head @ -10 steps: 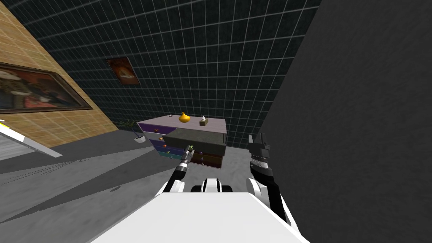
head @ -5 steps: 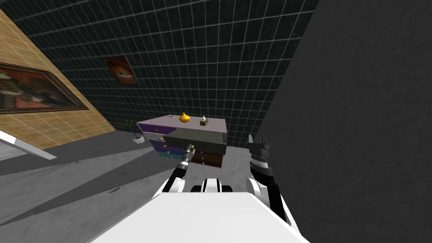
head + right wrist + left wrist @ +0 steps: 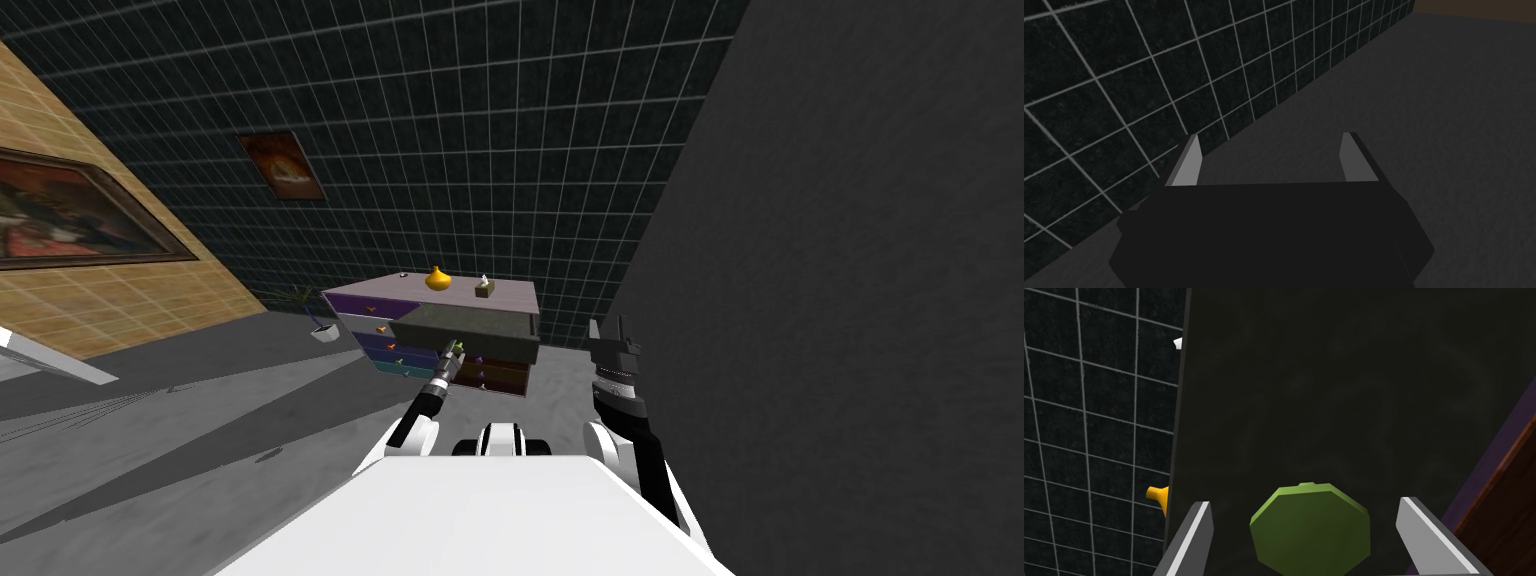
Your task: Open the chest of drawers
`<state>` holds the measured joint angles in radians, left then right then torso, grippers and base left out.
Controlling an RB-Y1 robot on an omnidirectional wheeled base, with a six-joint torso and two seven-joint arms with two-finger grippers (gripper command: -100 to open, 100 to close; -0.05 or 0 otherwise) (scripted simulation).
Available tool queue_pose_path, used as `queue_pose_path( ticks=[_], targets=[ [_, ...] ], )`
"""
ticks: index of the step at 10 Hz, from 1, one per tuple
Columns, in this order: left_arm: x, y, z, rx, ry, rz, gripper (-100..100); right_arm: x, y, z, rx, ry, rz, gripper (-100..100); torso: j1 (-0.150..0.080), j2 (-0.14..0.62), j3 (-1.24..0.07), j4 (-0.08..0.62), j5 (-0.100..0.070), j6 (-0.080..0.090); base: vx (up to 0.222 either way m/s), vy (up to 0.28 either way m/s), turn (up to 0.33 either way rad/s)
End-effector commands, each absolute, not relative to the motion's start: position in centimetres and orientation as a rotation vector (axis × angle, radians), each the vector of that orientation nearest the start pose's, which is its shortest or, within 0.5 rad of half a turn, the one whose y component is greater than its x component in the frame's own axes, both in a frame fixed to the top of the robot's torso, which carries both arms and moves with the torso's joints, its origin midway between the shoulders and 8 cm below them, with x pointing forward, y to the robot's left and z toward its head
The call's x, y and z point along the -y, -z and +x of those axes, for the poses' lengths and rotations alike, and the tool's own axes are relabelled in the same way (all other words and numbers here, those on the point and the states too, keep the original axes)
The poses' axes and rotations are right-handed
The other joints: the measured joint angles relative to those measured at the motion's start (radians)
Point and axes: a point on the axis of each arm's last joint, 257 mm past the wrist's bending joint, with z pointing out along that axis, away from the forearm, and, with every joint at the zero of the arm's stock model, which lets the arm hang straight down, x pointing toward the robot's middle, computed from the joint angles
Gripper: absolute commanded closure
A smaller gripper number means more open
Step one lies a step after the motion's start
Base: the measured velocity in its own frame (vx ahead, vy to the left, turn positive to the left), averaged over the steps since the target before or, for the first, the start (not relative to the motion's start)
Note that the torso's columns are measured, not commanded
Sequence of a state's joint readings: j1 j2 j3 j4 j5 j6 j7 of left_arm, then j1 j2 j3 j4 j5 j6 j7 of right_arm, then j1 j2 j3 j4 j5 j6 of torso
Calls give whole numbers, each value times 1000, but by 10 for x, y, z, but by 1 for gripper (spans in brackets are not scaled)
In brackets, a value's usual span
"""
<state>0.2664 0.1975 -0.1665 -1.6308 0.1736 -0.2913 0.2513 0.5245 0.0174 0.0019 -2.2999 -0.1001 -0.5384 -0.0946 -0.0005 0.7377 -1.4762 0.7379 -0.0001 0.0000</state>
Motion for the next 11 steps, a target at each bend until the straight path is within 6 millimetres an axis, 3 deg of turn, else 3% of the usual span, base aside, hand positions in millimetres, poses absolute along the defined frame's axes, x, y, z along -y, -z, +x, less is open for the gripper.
queue_pose_path(
  ticks=[1,5,6,11],
  targets=[
    [-227,260,459,-1126,1498,-1338,-100,294,-33,329,-478,-1451,734,0,0,0,0,0,0,0,-21,36,-36],
    [-225,260,461,-1137,1497,-1348,-100,294,-33,329,-478,-1451,734,0,-1,0,0,0,0,0,-12,22,-16],
    [-225,260,461,-1137,1497,-1348,100,294,-33,329,-478,-1451,734,0,-1,0,0,0,0,0,0,0,0],
    [-223,258,452,-1147,1505,-1345,100,294,-33,329,-477,-1451,734,0,2,5,3,2,0,-1,-153,15,24]
  ],
)
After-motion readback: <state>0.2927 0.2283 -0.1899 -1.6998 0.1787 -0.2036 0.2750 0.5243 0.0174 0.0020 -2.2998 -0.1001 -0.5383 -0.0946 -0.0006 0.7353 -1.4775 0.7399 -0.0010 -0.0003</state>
